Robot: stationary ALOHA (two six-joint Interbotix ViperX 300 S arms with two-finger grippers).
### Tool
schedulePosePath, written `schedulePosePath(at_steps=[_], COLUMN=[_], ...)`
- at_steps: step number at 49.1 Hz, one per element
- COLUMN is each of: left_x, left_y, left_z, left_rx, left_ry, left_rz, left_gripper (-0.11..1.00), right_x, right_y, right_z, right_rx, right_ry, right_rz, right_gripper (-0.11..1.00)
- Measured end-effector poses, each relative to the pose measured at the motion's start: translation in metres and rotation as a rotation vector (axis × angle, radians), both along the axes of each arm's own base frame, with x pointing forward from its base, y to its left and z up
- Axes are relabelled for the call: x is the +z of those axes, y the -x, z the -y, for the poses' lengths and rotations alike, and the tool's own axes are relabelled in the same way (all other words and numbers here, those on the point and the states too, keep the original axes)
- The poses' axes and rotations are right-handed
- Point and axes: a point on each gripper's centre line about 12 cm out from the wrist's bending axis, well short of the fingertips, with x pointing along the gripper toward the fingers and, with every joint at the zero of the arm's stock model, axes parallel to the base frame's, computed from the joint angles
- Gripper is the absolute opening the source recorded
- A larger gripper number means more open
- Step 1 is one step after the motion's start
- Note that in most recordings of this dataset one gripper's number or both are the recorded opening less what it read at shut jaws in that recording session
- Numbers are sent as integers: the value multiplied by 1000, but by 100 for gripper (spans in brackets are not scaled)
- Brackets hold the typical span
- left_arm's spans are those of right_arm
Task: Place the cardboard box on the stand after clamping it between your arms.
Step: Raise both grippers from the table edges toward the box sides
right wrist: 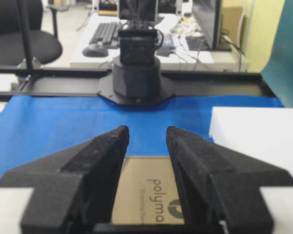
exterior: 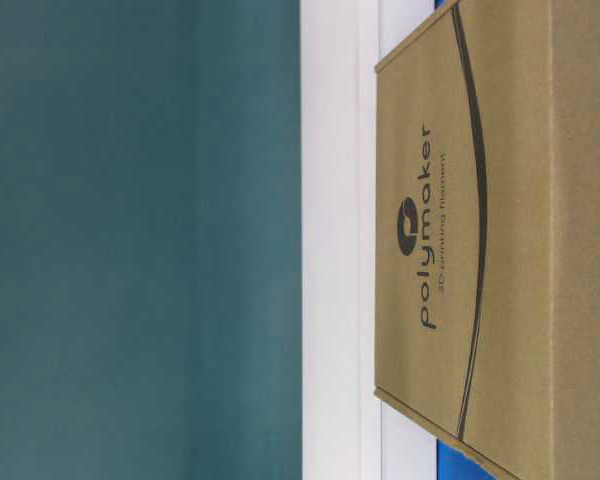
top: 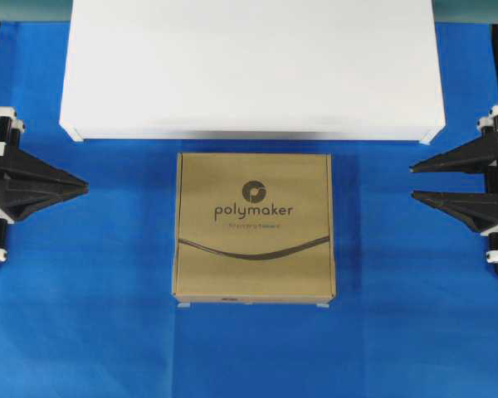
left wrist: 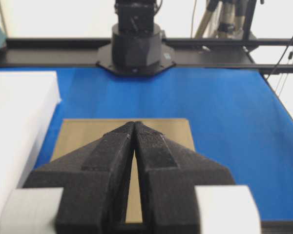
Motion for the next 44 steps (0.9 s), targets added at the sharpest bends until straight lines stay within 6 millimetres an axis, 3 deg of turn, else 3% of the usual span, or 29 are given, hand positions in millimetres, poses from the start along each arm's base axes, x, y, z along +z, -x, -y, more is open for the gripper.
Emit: schedulePosePath(at_steps=[4,9,14,29,44], left_x=[-5,-8,-8,-14,-34], left_y=[-4,-12,-17,-31,-31], left_z=[0,-1,-1,-4,-10], left_rx=[-2,-1,5,25,29], left_ry=[13,41,50,4,-63], left_rz=[-54,-127,-189,-518,-843], left_gripper=[4,0,0,0,0], right_x=[-2,-11,-22,-35,-48], right_y=[0,0,0,10,25], right_z=[1,4,6,14,12], right_rx=[-5,-22,-33,-83,-88], right_ry=[-2,-36,-58,-113,-120], right_rz=[-9,-85,-192,-606,-973], right_gripper=[18,7,3,3,3])
